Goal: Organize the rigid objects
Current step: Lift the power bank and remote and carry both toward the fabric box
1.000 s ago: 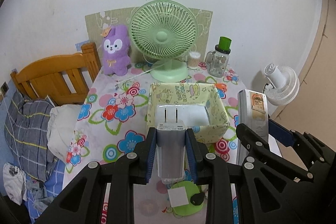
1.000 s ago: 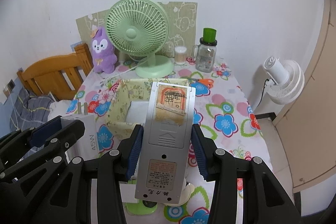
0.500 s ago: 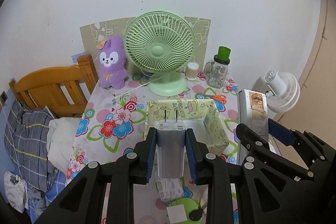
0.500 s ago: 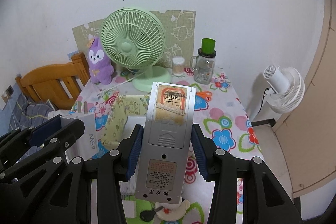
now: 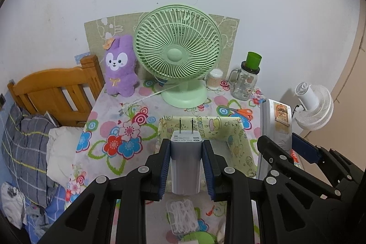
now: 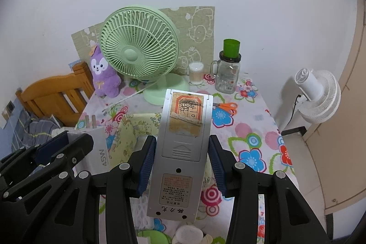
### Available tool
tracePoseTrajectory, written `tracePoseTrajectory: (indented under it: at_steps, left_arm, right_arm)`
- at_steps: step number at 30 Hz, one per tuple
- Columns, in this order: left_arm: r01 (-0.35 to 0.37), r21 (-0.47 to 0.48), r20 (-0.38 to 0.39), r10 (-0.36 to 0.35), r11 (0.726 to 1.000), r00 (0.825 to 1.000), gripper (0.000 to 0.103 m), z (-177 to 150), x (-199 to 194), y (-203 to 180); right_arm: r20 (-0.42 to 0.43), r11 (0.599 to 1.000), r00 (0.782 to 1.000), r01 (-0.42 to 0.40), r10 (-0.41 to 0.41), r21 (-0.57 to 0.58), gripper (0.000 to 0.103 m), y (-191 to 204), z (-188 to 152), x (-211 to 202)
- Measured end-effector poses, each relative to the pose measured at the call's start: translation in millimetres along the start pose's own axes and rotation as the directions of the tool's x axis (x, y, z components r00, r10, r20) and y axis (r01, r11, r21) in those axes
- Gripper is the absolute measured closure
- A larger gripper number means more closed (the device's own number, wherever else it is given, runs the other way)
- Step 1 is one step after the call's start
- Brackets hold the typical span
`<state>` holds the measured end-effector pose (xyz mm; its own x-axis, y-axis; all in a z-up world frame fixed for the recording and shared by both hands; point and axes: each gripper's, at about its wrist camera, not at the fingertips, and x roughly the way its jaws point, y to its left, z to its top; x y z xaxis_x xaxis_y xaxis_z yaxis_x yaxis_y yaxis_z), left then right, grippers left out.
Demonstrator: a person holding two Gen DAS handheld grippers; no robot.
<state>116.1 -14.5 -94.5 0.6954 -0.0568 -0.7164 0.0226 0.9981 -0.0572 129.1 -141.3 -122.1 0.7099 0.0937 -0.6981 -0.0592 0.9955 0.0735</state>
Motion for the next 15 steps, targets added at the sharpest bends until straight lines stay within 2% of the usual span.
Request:
tracePoseTrajectory:
  at_steps: [15]
  left_arm:
    - [-0.017,0.021,-0.033,0.018,1.000,0.999,0.076,13,52,1]
  right_arm:
    - [-0.029,1.000,0.999,0.017,-0.016,0.022,0.054,-9,10,48]
